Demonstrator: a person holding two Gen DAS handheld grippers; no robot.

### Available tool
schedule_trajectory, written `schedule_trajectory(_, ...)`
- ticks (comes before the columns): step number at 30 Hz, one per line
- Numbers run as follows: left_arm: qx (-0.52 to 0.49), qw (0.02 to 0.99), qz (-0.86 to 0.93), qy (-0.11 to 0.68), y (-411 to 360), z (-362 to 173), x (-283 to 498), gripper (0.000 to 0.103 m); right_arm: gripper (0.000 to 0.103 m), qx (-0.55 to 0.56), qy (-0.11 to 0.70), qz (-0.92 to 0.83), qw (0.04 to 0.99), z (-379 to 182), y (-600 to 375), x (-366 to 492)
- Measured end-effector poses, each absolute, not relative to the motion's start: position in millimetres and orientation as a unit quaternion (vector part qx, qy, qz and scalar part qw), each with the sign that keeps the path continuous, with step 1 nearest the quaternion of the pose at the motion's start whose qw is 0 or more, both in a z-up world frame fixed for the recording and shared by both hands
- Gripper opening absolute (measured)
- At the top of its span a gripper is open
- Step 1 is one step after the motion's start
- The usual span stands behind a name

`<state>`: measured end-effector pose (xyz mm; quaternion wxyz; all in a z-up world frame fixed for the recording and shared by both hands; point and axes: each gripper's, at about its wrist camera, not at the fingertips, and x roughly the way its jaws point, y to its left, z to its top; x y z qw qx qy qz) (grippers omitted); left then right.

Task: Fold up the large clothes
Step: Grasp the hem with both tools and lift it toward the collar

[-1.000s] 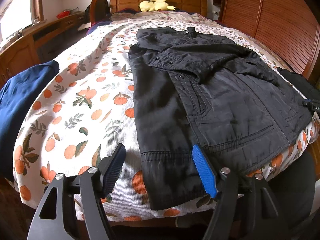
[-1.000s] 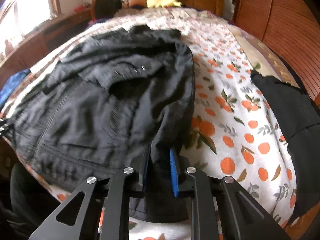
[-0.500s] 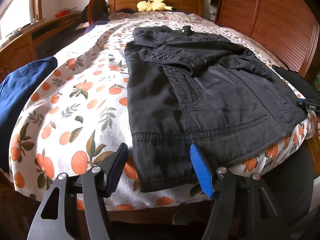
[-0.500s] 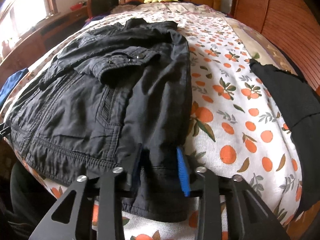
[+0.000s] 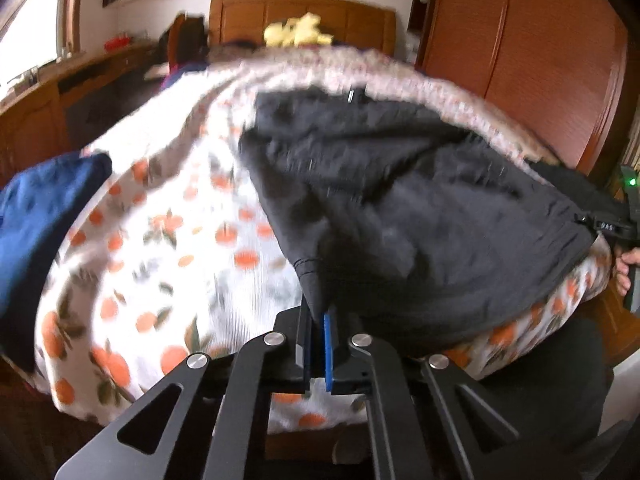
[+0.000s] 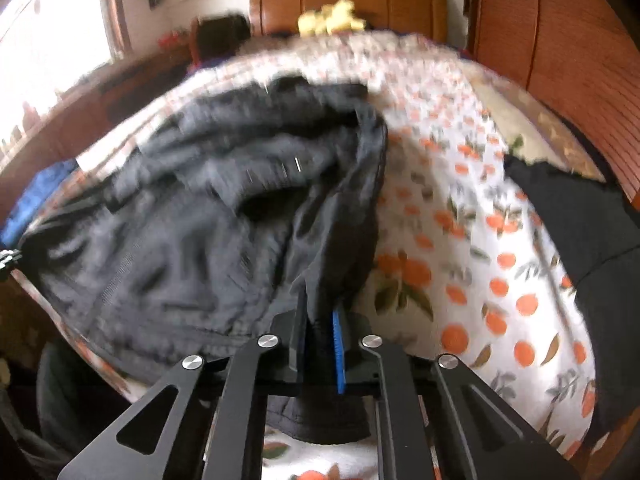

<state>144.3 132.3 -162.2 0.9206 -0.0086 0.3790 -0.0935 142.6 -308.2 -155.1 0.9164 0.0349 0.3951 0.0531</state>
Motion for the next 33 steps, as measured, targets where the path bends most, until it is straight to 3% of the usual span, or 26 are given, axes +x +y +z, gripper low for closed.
schedule_trajectory(13,-0.007,0.963,-0.093,0.254,118.8,-23.1,127.9,0.003,0.005,0.043,0.265,0.087,0.959,-24.0,-300.4,105.0)
schedule_trajectory(24,-0.010,0.982,-0.089,0.164,108.7,60.8,46.2,0.003,0.005,0.025,0.184,0.109,0.977,57.3,-300.7,22.3)
schedule_trajectory(33,0.004,0.981,-0.071,0.182,105.1,54.0,47.1,0.003,0.005,0.003,0.204,0.122,0.971,39.8,-298.2,23.4)
